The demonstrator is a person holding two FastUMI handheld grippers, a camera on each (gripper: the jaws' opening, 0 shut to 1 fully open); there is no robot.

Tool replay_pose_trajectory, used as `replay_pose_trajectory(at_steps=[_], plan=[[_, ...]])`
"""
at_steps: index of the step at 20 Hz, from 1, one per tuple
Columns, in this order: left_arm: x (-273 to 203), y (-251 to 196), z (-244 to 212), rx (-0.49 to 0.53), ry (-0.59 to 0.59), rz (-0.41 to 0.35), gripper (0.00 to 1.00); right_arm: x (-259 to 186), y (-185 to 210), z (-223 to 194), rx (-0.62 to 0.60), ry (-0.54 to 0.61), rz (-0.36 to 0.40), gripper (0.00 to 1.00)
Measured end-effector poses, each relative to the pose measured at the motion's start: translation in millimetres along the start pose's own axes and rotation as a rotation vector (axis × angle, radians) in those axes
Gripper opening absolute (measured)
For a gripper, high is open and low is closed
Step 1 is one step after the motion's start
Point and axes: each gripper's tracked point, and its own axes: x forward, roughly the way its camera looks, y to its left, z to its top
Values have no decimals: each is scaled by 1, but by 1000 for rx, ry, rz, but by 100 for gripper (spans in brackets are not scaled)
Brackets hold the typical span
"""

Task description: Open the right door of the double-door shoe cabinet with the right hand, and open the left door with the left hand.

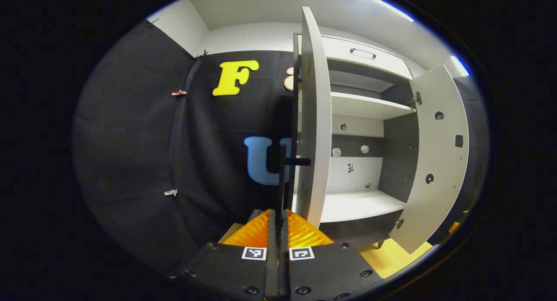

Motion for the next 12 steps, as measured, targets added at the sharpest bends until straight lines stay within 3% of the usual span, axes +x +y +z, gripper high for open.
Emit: replay_pose_trajectory(at_steps=[5, 7, 8, 10, 11, 12], plan=[[-43, -17, 9, -10, -37, 19, 6, 4, -3, 34, -38, -70, -2, 98], [-59, -28, 5, -1, -25, 20, 18, 3, -4, 48, -26, -100, 0, 98], [-64, -34, -1, -1, -2, 24, 18, 2, -2, 52, -17, -108, 1, 98], [-78, -55, -9, -16, 22, -1, 35, -3, -3, 58, 1, -117, 6, 98], [-83, -61, -9, -9, 13, -4, 30, -6, -4, 60, 1, -128, 4, 98], [-88, -64, -10, 9, -4, -5, 32, -9, -8, 59, -3, -131, -8, 98]])
